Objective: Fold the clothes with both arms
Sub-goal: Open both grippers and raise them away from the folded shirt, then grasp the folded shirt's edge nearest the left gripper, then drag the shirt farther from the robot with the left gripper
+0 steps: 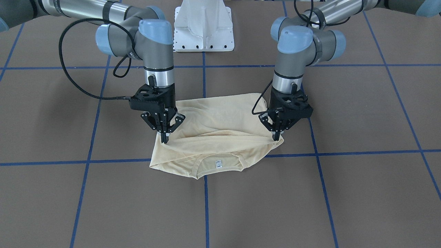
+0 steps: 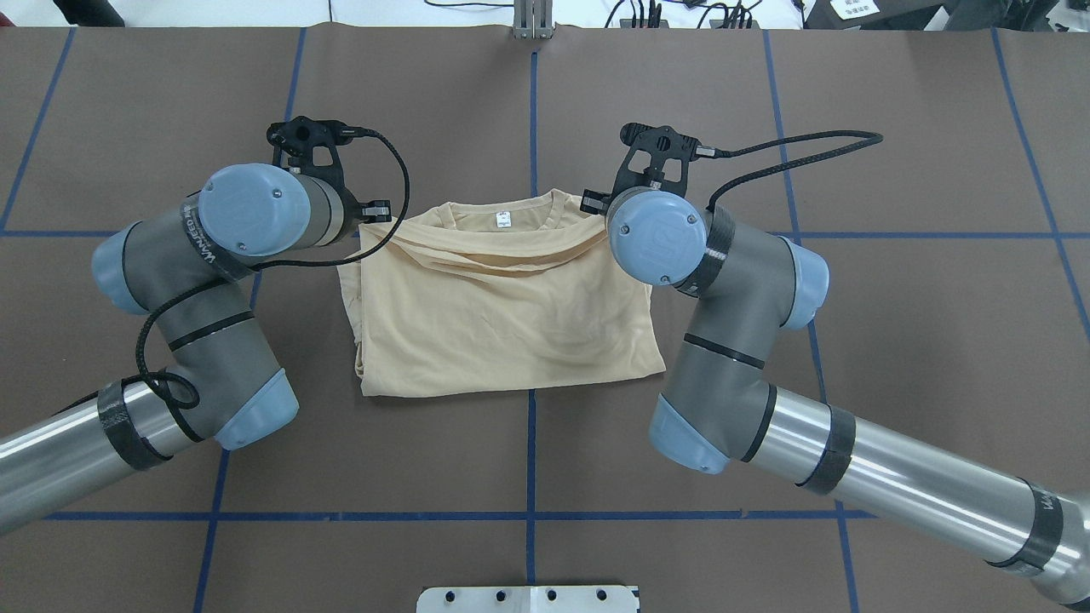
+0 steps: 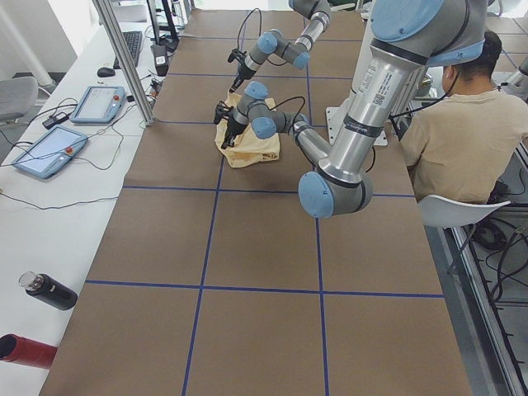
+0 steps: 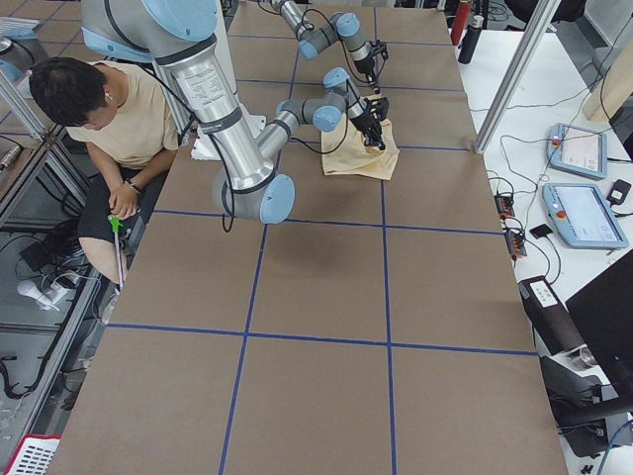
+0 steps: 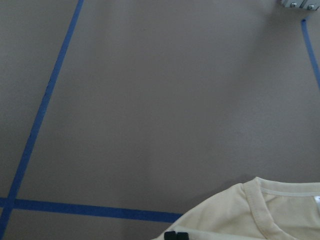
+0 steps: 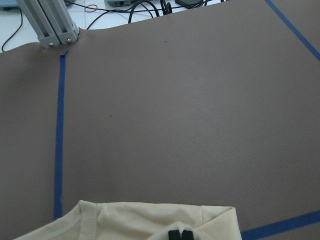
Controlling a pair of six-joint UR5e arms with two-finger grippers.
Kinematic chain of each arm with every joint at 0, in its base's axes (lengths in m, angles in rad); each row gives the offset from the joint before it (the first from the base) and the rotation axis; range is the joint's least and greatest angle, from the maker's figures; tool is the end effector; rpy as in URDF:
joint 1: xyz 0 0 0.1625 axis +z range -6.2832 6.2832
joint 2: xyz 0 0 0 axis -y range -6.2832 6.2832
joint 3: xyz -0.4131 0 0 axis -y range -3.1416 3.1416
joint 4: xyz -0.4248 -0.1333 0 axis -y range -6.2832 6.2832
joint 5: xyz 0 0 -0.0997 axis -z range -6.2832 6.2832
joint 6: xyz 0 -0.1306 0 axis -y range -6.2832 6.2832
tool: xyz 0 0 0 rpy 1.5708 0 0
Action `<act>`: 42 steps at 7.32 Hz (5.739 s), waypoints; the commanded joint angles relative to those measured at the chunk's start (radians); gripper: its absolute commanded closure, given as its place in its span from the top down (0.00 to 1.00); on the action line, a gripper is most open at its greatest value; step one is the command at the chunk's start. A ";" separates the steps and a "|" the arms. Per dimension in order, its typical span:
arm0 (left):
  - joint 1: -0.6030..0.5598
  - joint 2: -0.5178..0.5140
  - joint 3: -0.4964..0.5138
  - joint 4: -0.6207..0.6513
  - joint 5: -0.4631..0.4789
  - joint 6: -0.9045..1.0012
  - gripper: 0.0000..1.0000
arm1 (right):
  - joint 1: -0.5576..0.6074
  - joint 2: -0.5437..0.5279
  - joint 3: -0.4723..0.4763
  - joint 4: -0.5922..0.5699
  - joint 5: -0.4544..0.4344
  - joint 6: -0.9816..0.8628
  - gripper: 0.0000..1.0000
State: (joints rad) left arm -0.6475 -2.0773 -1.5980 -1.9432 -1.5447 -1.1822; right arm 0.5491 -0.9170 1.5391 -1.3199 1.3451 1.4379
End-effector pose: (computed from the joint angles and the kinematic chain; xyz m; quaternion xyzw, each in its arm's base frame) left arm 0.5001 -0.5496 0.3097 0.2269 0.3744 -0.1217 0.8908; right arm -0.5618 -0.5343 0.2483 0.2367 -0.3618 0.2326 0.8712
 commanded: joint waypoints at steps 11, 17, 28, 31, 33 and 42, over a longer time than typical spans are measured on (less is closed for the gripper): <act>-0.009 0.130 -0.218 -0.025 -0.164 0.092 1.00 | 0.167 -0.098 0.094 0.027 0.320 -0.276 1.00; 0.239 0.243 -0.235 -0.128 -0.110 -0.083 0.96 | 0.241 -0.252 0.250 0.025 0.433 -0.390 1.00; 0.201 0.237 -0.214 -0.117 -0.107 0.009 0.00 | 0.238 -0.247 0.243 0.025 0.428 -0.390 1.00; -0.040 0.185 -0.055 -0.118 -0.110 0.296 0.00 | 0.233 -0.243 0.239 0.025 0.428 -0.380 1.00; -0.185 -0.054 0.257 -0.129 -0.114 0.424 0.00 | 0.232 -0.243 0.237 0.025 0.428 -0.378 1.00; -0.388 -0.039 0.302 -0.350 -0.434 0.681 1.00 | 0.044 0.149 -0.121 0.010 0.237 -0.035 1.00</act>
State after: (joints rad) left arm -1.0281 -2.2013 -1.1898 -2.2939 -1.9704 -0.5016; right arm 0.6539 -0.8868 1.5501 -1.3094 1.6513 1.3004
